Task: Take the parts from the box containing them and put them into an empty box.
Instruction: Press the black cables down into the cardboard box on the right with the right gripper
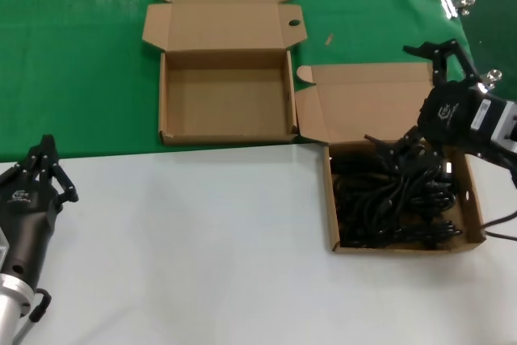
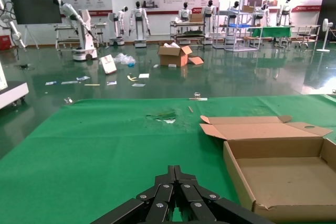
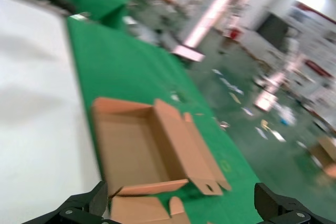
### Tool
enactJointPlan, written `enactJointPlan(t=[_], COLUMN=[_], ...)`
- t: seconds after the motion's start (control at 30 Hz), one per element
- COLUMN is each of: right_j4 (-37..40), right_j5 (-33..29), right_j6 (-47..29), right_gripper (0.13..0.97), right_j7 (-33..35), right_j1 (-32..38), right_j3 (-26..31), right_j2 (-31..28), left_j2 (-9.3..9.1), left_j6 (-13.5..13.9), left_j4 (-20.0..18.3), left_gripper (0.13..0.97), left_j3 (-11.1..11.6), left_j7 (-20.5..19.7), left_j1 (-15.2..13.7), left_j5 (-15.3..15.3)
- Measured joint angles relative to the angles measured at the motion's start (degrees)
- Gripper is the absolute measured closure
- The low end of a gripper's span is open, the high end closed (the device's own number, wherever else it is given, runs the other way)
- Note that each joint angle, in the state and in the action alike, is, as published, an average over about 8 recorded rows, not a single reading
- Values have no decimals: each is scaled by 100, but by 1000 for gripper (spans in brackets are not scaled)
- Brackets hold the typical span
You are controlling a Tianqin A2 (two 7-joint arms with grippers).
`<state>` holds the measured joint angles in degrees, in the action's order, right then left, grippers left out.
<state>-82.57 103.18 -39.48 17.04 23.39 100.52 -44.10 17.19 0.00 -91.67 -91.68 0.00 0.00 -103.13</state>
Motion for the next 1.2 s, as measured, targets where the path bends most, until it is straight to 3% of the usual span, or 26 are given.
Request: enactJointPlan(t=[0.4, 0.93, 1.2], right_j4=[844, 3013, 4173], right_j5=[-401, -1043, -1293], right_j6=[-1700, -3191, -3452], right_gripper=[129, 129, 129], right_j7=[1265, 3696, 4554], right_j1=[1167, 2807, 3409], right_j3=[678, 1468, 1663], right_j2=[-266, 257, 598], left_j2=[0, 0, 0], left_j6=[0, 0, 0], left_j4=[0, 0, 0], left_gripper=[957, 957, 957], left_j3=[0, 0, 0], left_j7=[0, -3, -3], left_j1=[0, 0, 0], left_j5=[0, 1, 2])
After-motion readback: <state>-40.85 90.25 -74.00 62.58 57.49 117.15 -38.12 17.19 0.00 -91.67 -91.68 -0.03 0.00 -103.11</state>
